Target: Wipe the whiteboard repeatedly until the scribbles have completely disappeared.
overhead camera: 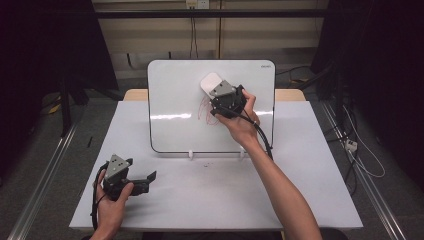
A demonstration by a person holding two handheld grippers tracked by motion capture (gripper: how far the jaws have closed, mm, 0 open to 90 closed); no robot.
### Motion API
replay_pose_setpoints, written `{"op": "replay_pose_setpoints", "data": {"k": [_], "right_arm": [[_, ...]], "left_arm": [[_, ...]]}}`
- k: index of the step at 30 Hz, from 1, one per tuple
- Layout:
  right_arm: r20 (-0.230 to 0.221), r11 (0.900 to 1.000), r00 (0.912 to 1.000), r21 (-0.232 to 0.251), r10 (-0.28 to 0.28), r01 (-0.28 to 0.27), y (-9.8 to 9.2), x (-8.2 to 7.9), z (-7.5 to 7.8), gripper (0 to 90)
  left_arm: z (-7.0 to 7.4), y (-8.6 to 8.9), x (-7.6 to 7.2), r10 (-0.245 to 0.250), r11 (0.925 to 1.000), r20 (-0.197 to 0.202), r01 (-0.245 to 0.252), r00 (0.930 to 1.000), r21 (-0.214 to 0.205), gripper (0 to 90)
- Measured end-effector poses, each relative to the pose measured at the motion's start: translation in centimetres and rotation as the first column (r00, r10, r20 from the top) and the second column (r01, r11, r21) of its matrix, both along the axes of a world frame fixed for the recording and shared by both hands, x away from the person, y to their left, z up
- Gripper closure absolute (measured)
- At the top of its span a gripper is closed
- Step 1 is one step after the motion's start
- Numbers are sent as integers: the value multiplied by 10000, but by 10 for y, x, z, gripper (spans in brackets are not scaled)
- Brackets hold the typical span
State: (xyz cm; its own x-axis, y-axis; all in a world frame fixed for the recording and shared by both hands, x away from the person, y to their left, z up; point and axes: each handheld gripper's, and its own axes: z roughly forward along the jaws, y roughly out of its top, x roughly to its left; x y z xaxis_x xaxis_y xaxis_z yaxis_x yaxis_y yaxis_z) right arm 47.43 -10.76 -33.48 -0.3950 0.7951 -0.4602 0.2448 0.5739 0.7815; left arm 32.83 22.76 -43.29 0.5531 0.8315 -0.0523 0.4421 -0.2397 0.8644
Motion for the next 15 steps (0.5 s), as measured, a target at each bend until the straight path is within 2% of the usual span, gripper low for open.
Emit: {"op": "replay_pose_setpoints", "data": {"k": [6,15], "right_arm": [[135,9994,9996,233,-255,252,-5,8,10,319],[143,9966,9981,572,-602,593,-18,19,26,319]], "left_arm": [[1,-1,-1,-118,9999,-42,118,9999,-5,48],[0,1,0,-2,10000,-17,1,10000,-64,48]]}}
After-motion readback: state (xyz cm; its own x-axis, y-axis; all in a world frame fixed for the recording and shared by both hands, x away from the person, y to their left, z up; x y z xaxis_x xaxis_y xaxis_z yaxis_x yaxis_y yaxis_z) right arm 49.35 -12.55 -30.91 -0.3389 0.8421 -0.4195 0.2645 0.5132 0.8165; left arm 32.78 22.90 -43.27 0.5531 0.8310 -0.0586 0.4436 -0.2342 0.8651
